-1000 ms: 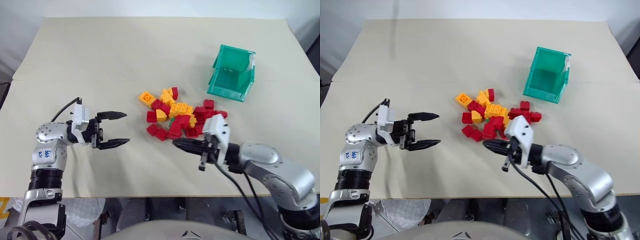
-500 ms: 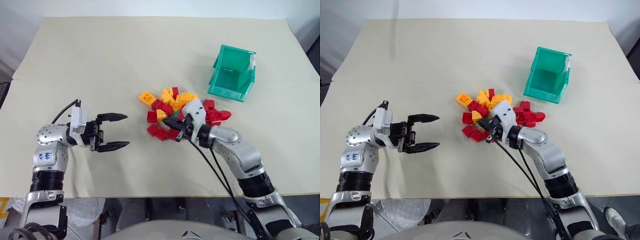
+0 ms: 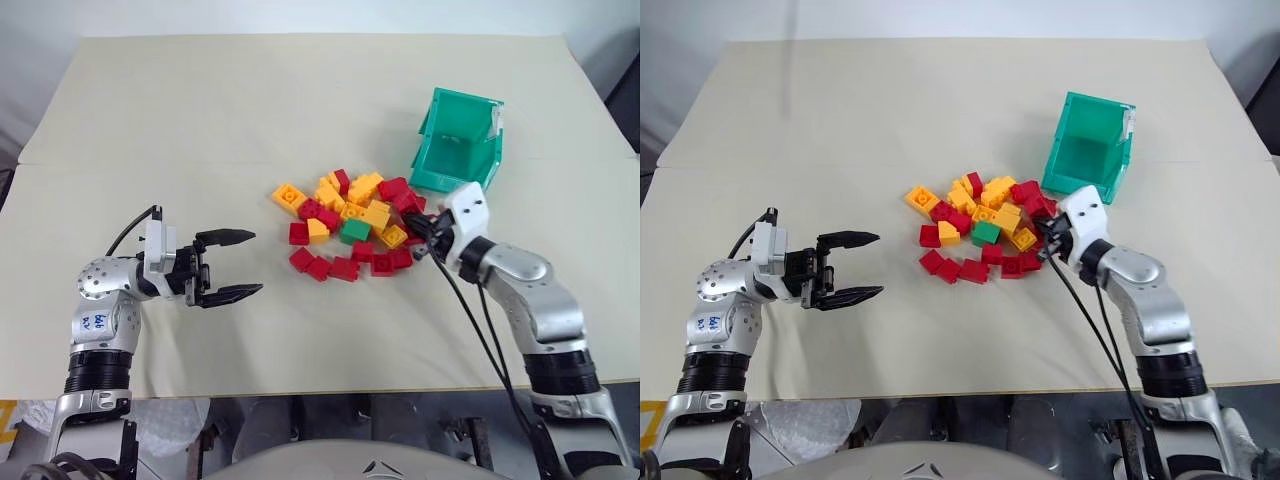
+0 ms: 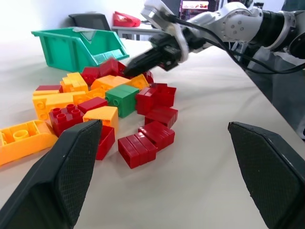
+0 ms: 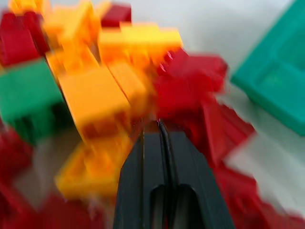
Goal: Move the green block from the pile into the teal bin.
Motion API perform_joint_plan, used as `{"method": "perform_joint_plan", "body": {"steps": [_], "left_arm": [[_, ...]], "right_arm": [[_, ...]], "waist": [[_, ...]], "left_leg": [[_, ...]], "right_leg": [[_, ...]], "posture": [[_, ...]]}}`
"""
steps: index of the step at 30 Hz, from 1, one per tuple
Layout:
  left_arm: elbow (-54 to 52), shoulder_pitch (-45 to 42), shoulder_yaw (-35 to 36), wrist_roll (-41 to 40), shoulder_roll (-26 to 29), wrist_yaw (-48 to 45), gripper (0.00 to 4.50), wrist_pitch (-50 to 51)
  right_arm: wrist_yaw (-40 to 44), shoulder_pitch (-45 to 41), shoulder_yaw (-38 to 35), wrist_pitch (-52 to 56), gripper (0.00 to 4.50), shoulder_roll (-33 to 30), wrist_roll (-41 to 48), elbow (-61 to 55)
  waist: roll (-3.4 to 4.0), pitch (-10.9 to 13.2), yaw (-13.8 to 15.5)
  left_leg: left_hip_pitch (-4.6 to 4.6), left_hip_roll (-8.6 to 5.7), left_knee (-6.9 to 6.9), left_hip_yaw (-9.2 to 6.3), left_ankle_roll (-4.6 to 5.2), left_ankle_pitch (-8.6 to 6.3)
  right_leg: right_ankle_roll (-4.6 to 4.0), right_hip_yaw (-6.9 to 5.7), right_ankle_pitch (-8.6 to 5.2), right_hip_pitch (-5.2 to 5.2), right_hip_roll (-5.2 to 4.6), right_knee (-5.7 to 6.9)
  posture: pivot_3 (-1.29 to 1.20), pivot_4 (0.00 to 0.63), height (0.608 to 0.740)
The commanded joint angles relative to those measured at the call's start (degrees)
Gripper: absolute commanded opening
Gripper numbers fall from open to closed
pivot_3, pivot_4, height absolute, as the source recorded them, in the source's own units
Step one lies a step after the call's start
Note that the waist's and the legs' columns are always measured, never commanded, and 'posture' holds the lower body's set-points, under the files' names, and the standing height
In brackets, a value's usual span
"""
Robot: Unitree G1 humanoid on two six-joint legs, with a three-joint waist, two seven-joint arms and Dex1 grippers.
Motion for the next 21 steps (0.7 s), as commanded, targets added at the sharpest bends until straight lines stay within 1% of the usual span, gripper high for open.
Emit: {"method": "perform_joint_plan", "body": {"steps": [1, 3, 4, 6, 11, 13, 15, 17, 18, 19, 21], "left_arm": [[0.01, -1.34, 0.19, -0.45, -0.17, -0.02, 4.50, -0.91], [0.97, -1.98, 0.00, -0.28, -0.32, -0.29, 4.50, -1.12], [1.76, -2.50, -0.16, -0.15, -0.51, -0.51, 4.50, -1.32], [2.86, -3.28, -0.39, 0.02, -0.79, -0.76, 4.50, -1.63], [4.94, -4.74, -0.72, 0.29, -1.26, -1.16, 4.50, -2.58], [5.31, -5.07, -0.70, 0.31, -1.47, -1.18, 4.50, -2.85], [5.44, -5.16, -0.66, 0.31, -1.53, -1.18, 4.50, -3.00], [5.43, -5.17, -0.60, 0.27, -1.52, -1.14, 4.50, -3.06], [5.24, -4.91, -0.30, 0.17, -1.39, -0.92, 4.50, -3.11], [5.09, -4.71, -0.08, 0.11, -1.30, -0.77, 4.50, -3.14], [4.66, -4.22, 0.25, 0.04, -1.17, -0.54, 4.50, -3.22]], "right_arm": [[5.89, 3.01, -6.72, 2.12, 0.04, -4.78, 6.57, -9.21], [11.25, 6.58, -9.75, 5.19, 0.04, -9.46, 10.80, -12.20], [15.21, 9.78, -12.42, 6.11, 0.20, -13.09, 12.29, -13.31], [19.96, 13.59, -15.45, 8.62, 0.61, -18.54, 14.52, -14.05], [22.80, 15.14, -19.78, 11.28, 2.19, -24.72, 16.12, -12.97], [23.83, 15.02, -20.48, 11.93, 2.93, -26.88, 16.01, -13.26], [24.01, 14.63, -20.61, 12.27, 3.56, -27.75, 16.26, -13.59], [23.92, 14.04, -20.45, 12.63, 4.32, -28.14, 16.58, -14.03], [22.72, 11.35, -18.22, 13.30, 4.46, -27.84, 17.10, -15.77], [21.83, 9.34, -16.54, 13.83, 4.46, -27.58, 17.43, -17.04], [16.56, 1.97, -10.57, 17.59, 4.46, -24.47, 17.61, -19.10]], "waist": [[0.00, 0.00, 0.04], [-0.01, -0.01, 0.11], [-0.01, -0.01, 0.19], [-0.01, -0.01, 0.94], [-0.06, 0.02, 0.99], [-0.05, 0.02, 1.10], [-0.06, 0.02, 1.17], [-0.06, 0.02, 1.19], [-0.06, 0.02, 1.20], [-0.05, 0.02, 1.09], [-0.06, 0.02, 0.70]], "left_leg": [[0.00, 0.00, 0.00, 0.00, 0.00, 0.00], [0.01, -0.01, 0.00, 0.01, 0.01, 0.00], [0.02, -0.01, 0.01, 0.01, 0.01, -0.01], [0.02, -0.01, 0.00, 0.00, 0.03, -0.01], [0.07, 0.01, 0.09, 0.10, 0.08, 0.00], [0.08, 0.02, 0.10, 0.07, 0.08, 0.01], [0.07, 0.02, 0.09, 0.03, 0.07, 0.01], [0.05, 0.00, 0.09, 0.03, 0.08, 0.00], [0.04, -0.02, 0.09, 0.03, 0.08, 0.00], [0.04, -0.03, 0.09, 0.03, 0.08, 0.00], [0.04, -0.04, 0.10, 0.06, 0.08, 0.00]], "right_leg": [[0.01, 0.00, 0.00, 0.00, 0.00, -0.02], [0.02, 0.00, 0.01, 0.01, 0.00, -0.03], [0.02, 0.00, 0.01, 0.02, 0.00, -0.03], [0.02, -0.01, 0.01, 0.03, -0.01, -0.05], [0.09, 0.08, 0.09, 0.05, -0.03, -0.02], [0.08, 0.06, 0.09, 0.05, -0.06, 0.01], [0.08, 0.04, 0.09, 0.05, -0.07, 0.00], [0.08, 0.03, 0.09, 0.05, -0.09, -0.03], [0.08, 0.03, 0.09, 0.04, -0.11, -0.03], [0.08, 0.03, 0.09, 0.05, -0.11, -0.04], [0.10, 0.06, 0.10, 0.03, -0.13, -0.04]], "posture": [[0.00, 0.150, 0.740], [0.00, 0.150, 0.740], [0.00, 0.150, 0.740], [0.00, 0.150, 0.740], [0.00, 0.150, 0.740], [0.00, 0.150, 0.740], [0.00, 0.150, 0.740], [0.00, 0.150, 0.740], [0.00, 0.150, 0.740], [0.00, 0.150, 0.740], [0.00, 0.150, 0.740]]}}
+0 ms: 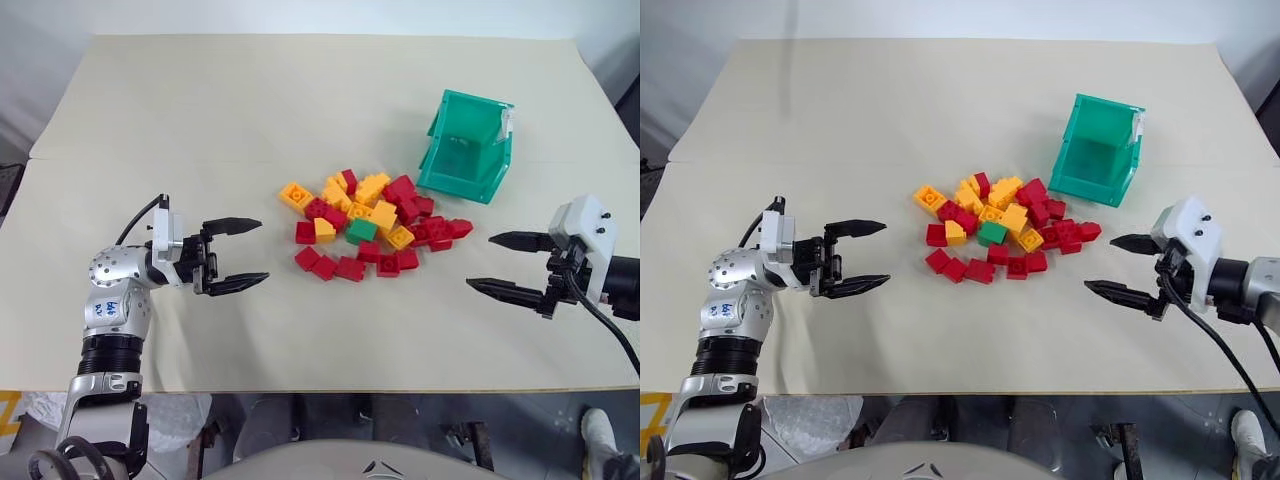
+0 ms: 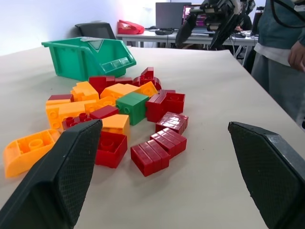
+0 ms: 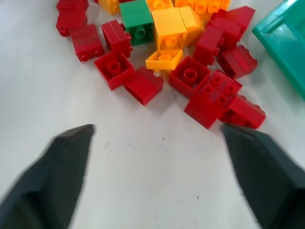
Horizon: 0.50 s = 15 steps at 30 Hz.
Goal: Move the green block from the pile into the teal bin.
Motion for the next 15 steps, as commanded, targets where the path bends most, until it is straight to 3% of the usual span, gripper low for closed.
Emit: {"method": "perform_joint_plan", "body": {"steps": [1, 3, 8, 15], "left_arm": [[-1.07, 0.54, 1.12, -0.62, 0.27, 0.42, 4.50, -0.81], [-1.26, 0.65, 1.13, -0.52, 0.17, 0.66, 4.50, -0.88], [-2.41, 1.52, 1.31, -0.53, -0.20, 1.72, 4.50, -0.99], [-4.41, 3.16, 1.60, -0.74, -0.51, 3.17, 4.50, -1.26]], "right_arm": [[-8.23, -10.88, 8.07, 6.79, 4.46, 3.92, 1.29, -5.17], [-11.44, -15.97, 13.25, 12.24, 4.46, 4.98, -0.08, -5.00], [-16.52, -29.02, 24.95, 20.19, 4.46, 14.82, -1.22, -1.55], [-15.86, -41.71, 39.06, 23.01, 4.46, 21.84, -7.85, 10.46]], "waist": [[-0.04, 0.01, -0.46], [-0.04, 0.00, -0.51], [-0.04, 0.00, -0.29], [-0.04, 0.00, -0.18]], "left_leg": [[0.03, 0.04, 0.01, -0.01, -0.02, 0.00], [0.02, 0.08, 0.02, -0.09, -0.08, 0.02], [-0.22, 0.01, 0.06, -0.09, -0.07, 0.04], [-0.61, -0.07, 0.12, -0.03, -0.01, 0.07]], "right_leg": [[0.00, 0.00, 0.00, 0.01, 0.03, 0.01], [-0.04, -0.03, -0.02, 0.00, 0.03, 0.03], [-0.08, -0.03, -0.03, -0.27, -0.02, 0.12], [-0.04, -0.09, -0.01, -0.56, 0.00, 0.14]], "posture": [[0.00, 0.150, 0.740], [0.00, 0.150, 0.740], [0.00, 0.150, 0.740], [0.00, 0.150, 0.740]]}}
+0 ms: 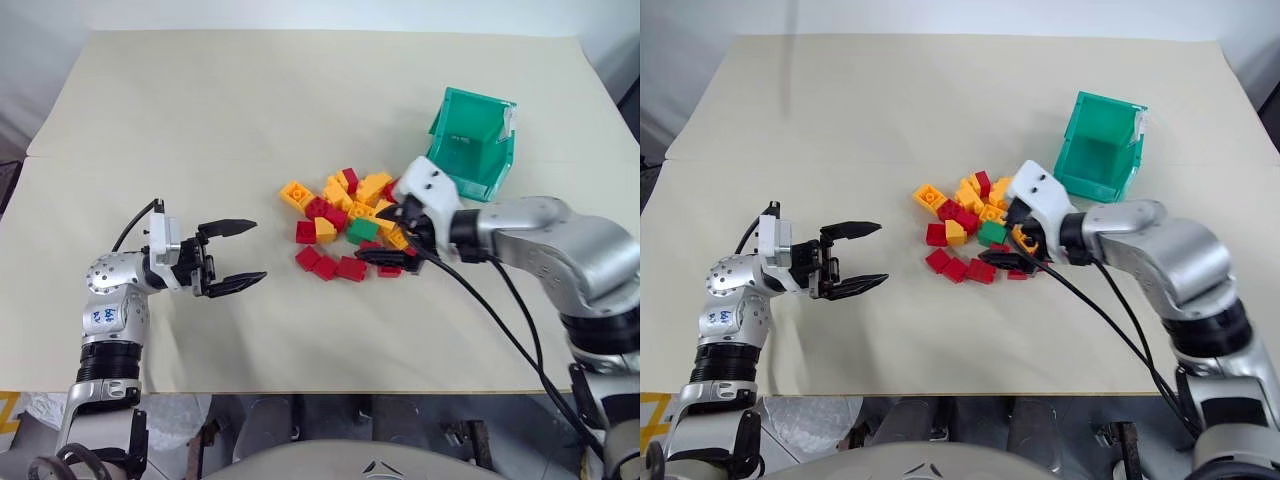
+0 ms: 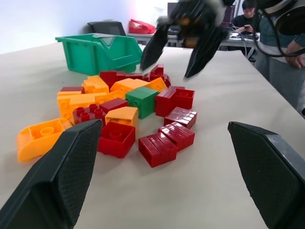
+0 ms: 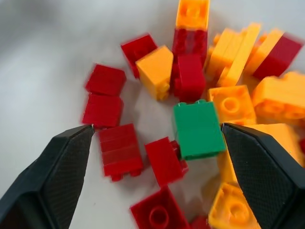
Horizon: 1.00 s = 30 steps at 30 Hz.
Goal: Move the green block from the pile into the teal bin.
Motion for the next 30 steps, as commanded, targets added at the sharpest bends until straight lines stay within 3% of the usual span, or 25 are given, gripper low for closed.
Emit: {"method": "perform_joint_plan", "body": {"steps": [1, 9, 17, 24, 27, 30], "left_arm": [[-2.64, 1.07, 0.64, -0.78, 0.08, 0.53, 4.50, -0.70], [-4.88, 2.62, 1.03, -1.03, -0.10, 2.46, 4.50, -0.96], [-7.65, 4.80, 1.26, -1.47, -0.02, 3.95, 4.50, -0.73], [-8.36, 5.27, 1.02, -1.40, -0.18, 4.61, 4.50, -0.61], [-8.33, 4.95, 0.80, -1.33, -0.36, 4.80, 4.50, -0.61], [-8.06, 4.44, 0.58, -1.28, -0.42, 4.75, 4.50, -0.63]], "right_arm": [[1.45, -4.78, 4.60, -0.87, 4.46, 1.69, -3.82, 4.67], [7.91, -12.05, 17.12, -4.47, 4.46, 2.54, -13.21, 14.58], [15.07, -12.25, 18.84, -1.76, 4.46, 0.41, -12.85, 8.08], [14.20, -11.17, 18.31, -1.79, 4.46, 2.14, -14.71, 8.77], [12.77, -10.69, 16.65, -2.35, 3.90, 3.86, -15.22, 9.95], [11.57, -10.94, 14.19, -1.99, 2.93, 5.06, -14.99, 10.08]], "waist": [[0.00, 0.00, -0.14], [-0.07, -0.05, -1.04], [-0.09, -0.07, -1.16], [-0.08, -0.06, -1.35], [-0.08, -0.06, -1.36], [-0.08, -0.06, -1.38]], "left_leg": [[-0.04, 0.00, 0.00, 0.01, 0.00, 0.00], [-0.14, 0.03, 0.07, 0.01, 0.00, 0.01], [-0.15, 0.05, 0.23, -0.09, 0.00, 0.01], [-0.29, 0.06, 0.66, -0.15, -0.01, -0.01], [-0.23, 0.09, 0.71, -0.13, -0.03, -0.01], [-0.22, 0.09, 0.77, -0.13, -0.03, -0.01]], "right_leg": [[0.00, 0.00, 0.00, -0.04, 0.01, 0.00], [0.01, -0.09, 0.00, -0.05, 0.08, 0.01], [0.03, -0.06, 0.01, -0.03, 0.08, 0.06], [0.08, -0.01, 0.04, -0.06, 0.05, 0.33], [0.06, 0.02, 0.03, -0.07, 0.05, 0.47], [0.05, 0.05, 0.04, -0.07, 0.04, 0.54]], "posture": [[0.00, 0.150, 0.740], [0.00, 0.150, 0.740], [0.00, 0.150, 0.740], [0.00, 0.150, 0.740], [0.00, 0.150, 0.740], [0.00, 0.150, 0.740]]}}
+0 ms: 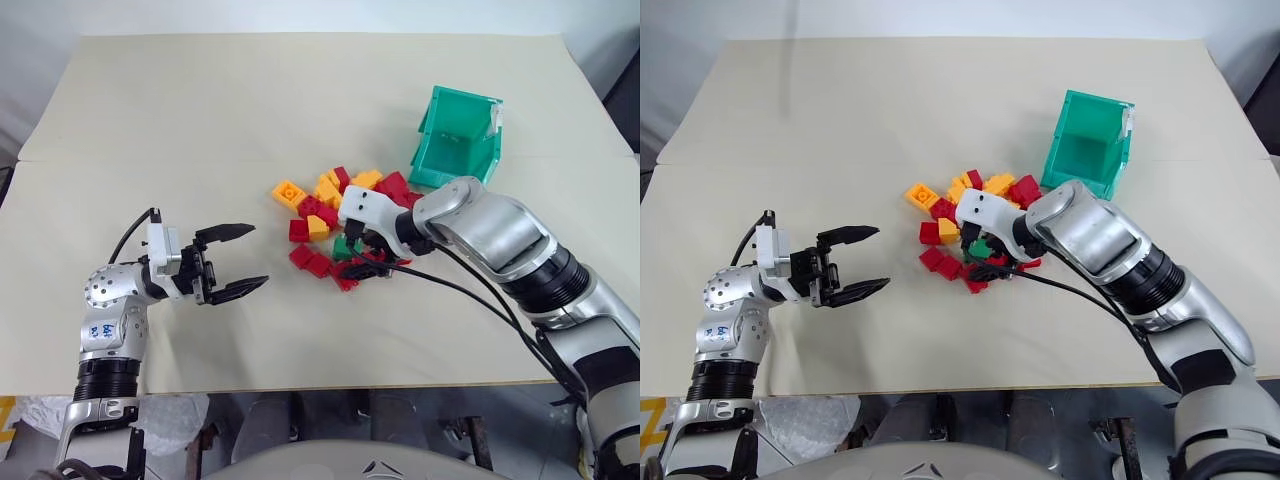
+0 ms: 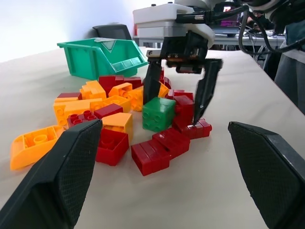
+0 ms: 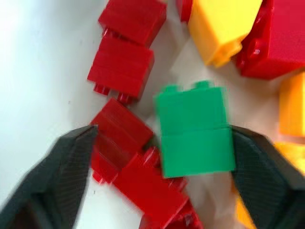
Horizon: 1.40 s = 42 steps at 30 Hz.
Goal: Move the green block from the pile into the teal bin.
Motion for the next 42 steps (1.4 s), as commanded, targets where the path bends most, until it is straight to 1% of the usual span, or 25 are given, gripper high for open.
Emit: {"method": "perform_joint_plan", "body": {"steps": [1, 4, 5, 8, 10, 13, 14, 15, 17, 18, 21, 24, 26, 28, 30, 31, 34, 35, 37, 42], "left_arm": [[-1.61, -0.69, 0.12, -1.05, -0.17, 0.05, 4.50, -0.23], [-0.89, -1.53, -0.13, -0.87, -0.34, -0.09, 4.50, -0.27], [-0.75, -1.71, -0.22, -0.85, -0.42, -0.17, 4.50, -0.29], [-0.19, -2.26, -0.42, -0.77, -0.59, -0.31, 4.50, -0.30], [0.51, -2.91, -0.54, -0.68, -0.73, -0.41, 4.50, -0.34], [0.64, -3.72, -0.99, -0.49, -1.02, -0.60, 4.50, -0.12], [0.35, -3.98, -1.20, -0.46, -1.15, -0.34, 4.50, 0.20], [0.01, -4.32, -1.52, -0.27, -1.31, 0.13, 4.50, 0.58], [-0.40, -4.78, -1.96, 0.05, -1.47, 0.79, 4.50, 1.02], [-0.49, -5.28, -2.27, 0.56, -1.60, 1.64, 4.50, 1.35], [-0.26, -7.32, -3.41, 2.75, -2.09, 4.80, 4.50, 2.12], [0.22, -8.83, -4.39, 4.04, -2.34, 6.92, 4.50, 3.27], [2.65, -11.51, -4.81, 5.57, -3.32, 11.01, 4.50, 5.46], [5.07, -13.94, -5.51, 7.37, -3.75, 13.05, 4.50, 5.91], [5.95, -14.98, -6.12, 8.33, -3.52, 13.47, 4.50, 6.09], [6.35, -15.44, -5.94, 7.99, -3.61, 13.78, 4.50, 6.99], [7.14, -16.27, -5.38, 7.36, -3.47, 13.97, 4.50, 8.23], [7.11, -16.36, -5.36, 7.28, -3.22, 13.90, 4.50, 8.80], [6.50, -16.20, -5.20, 7.10, -2.57, 14.07, 4.50, 10.41], [2.57, -14.02, -2.18, 3.78, -0.78, 15.05, 4.50, 15.20]], "right_arm": [[-1.62, -0.28, -3.99, 0.23, 2.51, 1.08, -0.30, -0.26], [-2.26, -0.70, -5.86, 1.16, 1.54, 2.00, -0.01, 0.08], [-2.35, -0.58, -6.04, 1.14, 1.45, 2.04, -0.15, 0.04], [-2.52, -0.20, -6.69, 0.82, 1.46, 1.48, -0.48, -0.31], [-2.68, 0.03, -8.98, 1.03, 1.46, 0.81, 0.28, -1.11], [-4.34, 1.13, -16.89, -0.14, 1.46, 0.35, 1.72, -2.23], [-5.31, 1.72, -20.03, -1.53, 1.46, 0.14, 1.85, -2.51], [-5.65, 2.61, -23.35, -5.16, 1.46, -0.74, 1.72, -2.60], [-5.39, 3.87, -26.98, -10.08, 1.46, -2.57, 1.35, -2.57], [-5.11, 4.24, -27.74, -10.77, 1.46, -4.79, 0.59, -1.69], [-8.45, 5.35, -31.63, -16.41, 1.46, -8.91, -2.83, 3.28], [-10.77, 5.10, -32.44, -21.09, 1.46, -10.04, -5.72, 8.03], [-14.87, 2.45, -31.85, -26.77, 1.46, -8.56, -9.44, 17.11], [-16.96, -0.88, -31.48, -32.06, 1.46, -5.95, -11.21, 26.66], [-16.10, -2.52, -30.94, -35.19, 2.18, -4.22, -11.75, 31.85], [-15.13, -2.86, -30.36, -36.85, 2.44, -3.75, -12.21, 33.50], [-14.18, -4.17, -30.05, -40.25, 3.43, -2.54, -13.27, 37.57], [-14.18, -4.53, -30.15, -40.93, 3.83, -2.33, -13.56, 38.50], [-13.77, -4.72, -30.46, -41.84, 4.43, -2.28, -13.82, 38.80], [-9.79, -1.52, -33.02, -40.16, 4.47, -4.35, -11.13, 31.46]], "waist": [[0.00, 0.00, 0.01], [0.00, 0.00, 0.10], [0.00, 0.00, 0.09], [0.00, 0.00, 0.02], [0.00, 0.00, 0.09], [0.00, 0.00, 0.21], [0.00, 0.00, 0.16], [0.00, 0.00, 0.23], [0.00, 0.01, 0.28], [0.00, 0.01, 0.29], [0.00, 0.01, 0.35], [0.00, 0.01, 0.16], [0.00, 0.01, -0.19], [0.00, 0.01, -0.47], [0.01, 0.02, -0.78], [0.02, 0.02, -0.93], [0.02, 0.02, -1.27], [0.03, 0.03, -1.28], [0.05, 0.04, -1.21], [0.08, 0.06, -1.17]], "left_leg": [[-0.02, 0.00, 0.01, 0.00, 0.00, 0.00], [-0.08, -0.02, 0.01, -0.01, 0.00, 0.00], [-0.09, -0.03, 0.00, -0.01, 0.00, 0.00], [-0.10, -0.04, -0.01, 0.01, 0.01, 0.00], [-0.12, -0.04, -0.01, 0.02, 0.01, 0.00], [-0.16, -0.05, 0.00, 0.00, 0.01, 0.00], [-0.15, -0.06, 0.00, 0.01, 0.01, 0.00], [-0.13, -0.06, 0.00, 0.02, 0.01, 0.00], [-0.15, -0.07, -0.01, 0.01, 0.01, 0.00], [-0.15, -0.07, -0.02, 0.01, 0.02, -0.01], [-0.15, -0.08, -0.02, 0.05, 0.03, -0.01], [-0.12, -0.07, -0.03, 0.10, 0.03, -0.01], [-0.05, -0.01, -0.07, 0.18, 0.02, -0.01], [-0.01, -0.02, -0.06, 0.26, 0.02, 0.02], [-0.03, -0.01, -0.07, 0.28, 0.01, 0.08], [-0.03, 0.00, -0.09, 0.27, -0.02, 0.09], [-0.08, -0.01, -0.14, 0.23, -0.02, 0.10], [-0.11, -0.01, -0.13, 0.22, -0.02, 0.10], [-0.14, -0.03, -0.13, 0.20, -0.01, 0.10], [-0.16, -0.02, -0.12, 0.07, -0.01, 0.10]], "right_leg": [[0.00, 0.01, 0.00, -0.02, -0.01, 0.01], [-0.01, 0.00, 0.00, -0.07, -0.02, 0.01], [-0.01, 0.00, 0.00, -0.08, -0.02, 0.00], [-0.01, 0.00, 0.00, -0.09, -0.02, -0.02], [-0.01, -0.01, 0.00, -0.10, -0.02, -0.02], [-0.01, -0.02, 0.00, -0.10, -0.02, -0.03], [0.00, -0.01, 0.00, -0.10, -0.03, -0.03], [-0.01, 0.00, 0.00, -0.10, -0.03, -0.02], [0.00, -0.02, 0.00, -0.09, -0.03, -0.04], [0.00, -0.02, 0.00, -0.09, -0.03, -0.05], [0.01, -0.02, 0.01, -0.08, -0.03, -0.07], [0.02, 0.01, 0.01, -0.09, -0.03, -0.05], [0.02, 0.03, 0.01, -0.09, 0.00, -0.05], [0.02, 0.06, 0.01, -0.09, 0.00, 0.02], [0.03, 0.06, 0.03, -0.10, 0.00, 0.04], [0.03, 0.05, 0.03, -0.11, 0.00, 0.03], [0.00, 0.02, 0.01, -0.12, 0.01, -0.02], [0.00, 0.02, 0.01, -0.12, 0.00, -0.03], [0.00, 0.02, 0.01, -0.13, -0.02, -0.05], [0.01, 0.01, 0.01, -0.13, -0.03, -0.05]], "posture": [[0.00, 0.150, 0.740], [0.00, 0.150, 0.740], [0.00, 0.150, 0.740], [0.00, 0.150, 0.740], [0.00, 0.150, 0.740], [0.00, 0.150, 0.740], [0.00, 0.150, 0.740], [0.00, 0.150, 0.740], [0.00, 0.150, 0.740], [0.00, 0.150, 0.740], [0.00, 0.150, 0.740], [0.00, 0.150, 0.740], [0.00, 0.150, 0.740], [0.00, 0.150, 0.740], [0.00, 0.150, 0.740], [0.00, 0.150, 0.740], [0.00, 0.150, 0.740], [0.00, 0.150, 0.740], [0.00, 0.150, 0.740], [0.00, 0.150, 0.740]]}}
